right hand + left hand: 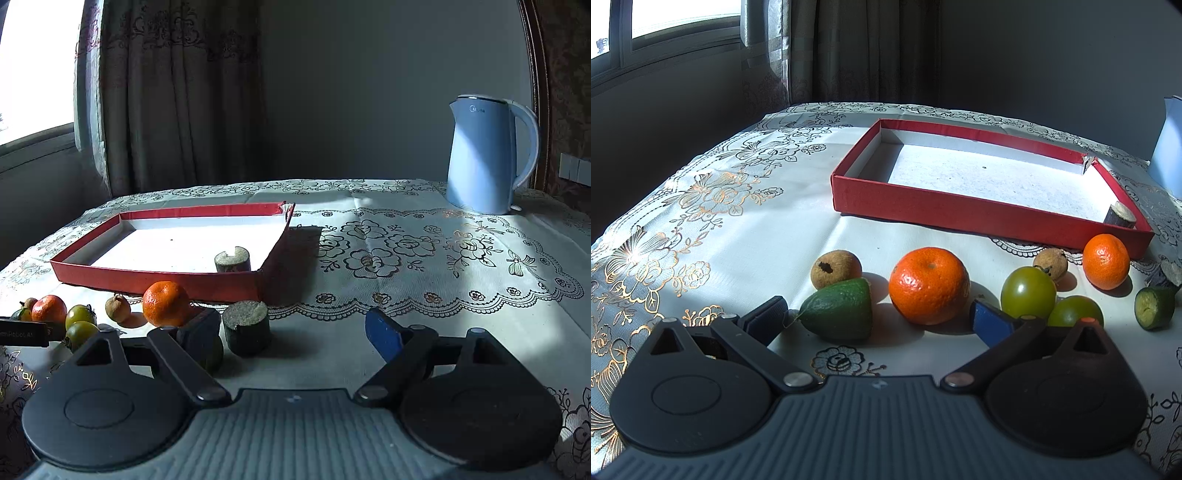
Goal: Organize fruits
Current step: 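Move the left gripper to the green avocado and close on it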
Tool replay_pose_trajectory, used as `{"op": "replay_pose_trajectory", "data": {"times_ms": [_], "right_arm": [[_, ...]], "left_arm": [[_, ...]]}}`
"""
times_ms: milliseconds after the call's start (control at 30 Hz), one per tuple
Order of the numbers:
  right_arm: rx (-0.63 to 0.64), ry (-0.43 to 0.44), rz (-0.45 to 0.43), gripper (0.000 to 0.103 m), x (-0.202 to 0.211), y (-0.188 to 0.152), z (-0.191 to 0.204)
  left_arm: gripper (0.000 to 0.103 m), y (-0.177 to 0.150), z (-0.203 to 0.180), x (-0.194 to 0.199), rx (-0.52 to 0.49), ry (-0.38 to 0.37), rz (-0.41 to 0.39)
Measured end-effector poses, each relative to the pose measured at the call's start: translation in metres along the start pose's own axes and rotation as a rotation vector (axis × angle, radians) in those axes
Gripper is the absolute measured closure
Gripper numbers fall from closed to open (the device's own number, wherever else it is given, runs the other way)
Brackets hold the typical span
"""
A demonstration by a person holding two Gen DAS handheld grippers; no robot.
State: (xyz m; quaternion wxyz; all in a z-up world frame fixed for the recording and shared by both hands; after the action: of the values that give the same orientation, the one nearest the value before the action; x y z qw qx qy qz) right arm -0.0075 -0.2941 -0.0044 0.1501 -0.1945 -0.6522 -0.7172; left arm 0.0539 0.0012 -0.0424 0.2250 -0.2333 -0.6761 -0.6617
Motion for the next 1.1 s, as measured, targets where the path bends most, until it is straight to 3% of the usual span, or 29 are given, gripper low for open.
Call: {"op": "replay_pose_trajectory", "data": {"times_ms": [67,200,367,500,700,800,900,967,1100], "right_arm": [[-0.005,0.000,-0.005,0.017,0.001,-0.001,0.000],[-0.020,0.026,-0.014,0.016,0.001,-0.002,-0.001],[-0.072,0.027,0.009,0.016,-0.002,-0.003,-0.008],[-0.090,0.031,0.003,0.016,-0.001,-0.003,-0.010],[-0.105,0.032,0.010,0.016,-0.002,-0.003,-0.012],[-0.110,0.032,0.006,0.016,-0.002,-0.003,-0.013],[-0.112,0.031,0.008,0.016,-0.002,-0.004,-0.013],[-0.111,0.030,0.008,0.016,-0.002,-0.004,-0.013],[-0.111,0.025,0.007,0.016,-0.001,-0.004,-0.013]], "left_arm": [[0.000,-0.004,0.002,0.008,-0.010,-0.025,0.005],[0.000,-0.010,0.018,0.027,-0.017,-0.004,-0.051],[0.000,-0.006,0.050,0.048,0.056,-0.034,-0.141],[0.000,0.001,0.062,0.061,0.052,0.011,-0.192],[0.017,0.002,0.059,0.068,-0.036,0.061,-0.227],[0.031,-0.001,0.056,0.065,-0.056,0.050,-0.220],[0.027,-0.003,0.052,0.065,-0.068,0.012,-0.233],[0.014,-0.002,0.049,0.067,-0.073,-0.012,-0.251],[0.016,-0.001,0.041,0.060,-0.085,-0.061,-0.218]]}}
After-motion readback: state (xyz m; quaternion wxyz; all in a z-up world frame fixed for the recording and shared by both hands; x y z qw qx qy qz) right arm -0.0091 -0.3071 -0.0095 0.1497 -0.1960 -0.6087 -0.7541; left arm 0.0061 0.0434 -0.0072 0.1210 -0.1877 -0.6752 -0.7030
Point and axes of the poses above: each gripper's, at about its wrist camera, not at the fingertips, and x roughly against the way its jaws point, z to its left, y to its top, the point moved 7 cm from there along -x, roughly the way its jaws point, and after that the axes turned 1 degree about x, right-handed, at the moved point
